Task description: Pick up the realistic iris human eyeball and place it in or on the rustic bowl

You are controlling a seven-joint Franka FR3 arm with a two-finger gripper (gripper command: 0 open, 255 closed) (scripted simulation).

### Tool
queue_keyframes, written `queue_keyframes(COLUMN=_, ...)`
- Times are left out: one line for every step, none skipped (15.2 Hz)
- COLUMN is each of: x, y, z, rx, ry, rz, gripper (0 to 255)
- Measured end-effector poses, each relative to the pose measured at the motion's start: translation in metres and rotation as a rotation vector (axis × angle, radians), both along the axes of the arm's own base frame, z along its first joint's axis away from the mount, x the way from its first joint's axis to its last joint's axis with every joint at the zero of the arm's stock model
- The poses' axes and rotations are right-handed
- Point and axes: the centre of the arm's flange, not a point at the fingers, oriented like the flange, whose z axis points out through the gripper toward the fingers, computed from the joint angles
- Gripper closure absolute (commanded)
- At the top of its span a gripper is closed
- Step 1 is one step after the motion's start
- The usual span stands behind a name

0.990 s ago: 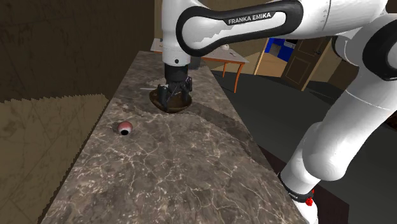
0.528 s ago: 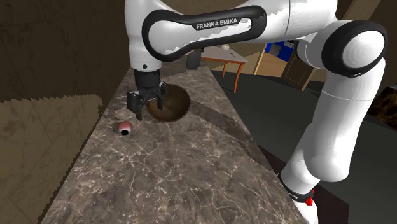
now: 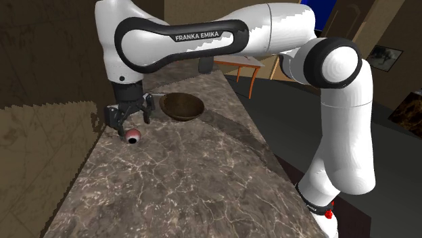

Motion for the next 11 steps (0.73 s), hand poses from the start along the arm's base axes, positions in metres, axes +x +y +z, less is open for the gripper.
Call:
queue_keyframes(x=0.000, y=0.000, z=-0.005, rx=0.000, ry=0.000, rz=0.000, gripper=0)
queue_keyframes(x=-0.001, y=0.001, z=-0.009, rx=0.000, ry=0.000, rz=0.000, gripper=0)
queue_keyframes(x=-0.002, y=0.002, z=-0.015, rx=0.000, ry=0.000, rz=0.000, gripper=0)
queue_keyframes(x=-0.002, y=0.003, z=-0.020, rx=0.000, ry=0.000, rz=0.001, gripper=0)
queue_keyframes(x=-0.002, y=0.002, z=-0.026, rx=0.000, ry=0.000, rz=0.001, gripper=0)
queue_keyframes(x=-0.003, y=0.003, z=-0.029, rx=0.000, ry=0.000, rz=0.000, gripper=0)
queue_keyframes(x=-0.003, y=0.003, z=-0.031, rx=0.000, ry=0.000, rz=0.000, gripper=0)
queue_keyframes(x=-0.002, y=0.003, z=-0.033, rx=0.000, ry=0.000, rz=0.000, gripper=0)
queue_keyframes(x=-0.002, y=0.003, z=-0.033, rx=0.000, ry=0.000, rz=0.000, gripper=0)
queue_keyframes(x=-0.002, y=0.003, z=-0.033, rx=0.000, ry=0.000, rz=0.000, gripper=0)
queue_keyframes(x=-0.002, y=0.003, z=-0.034, rx=0.000, ry=0.000, rz=0.000, gripper=0)
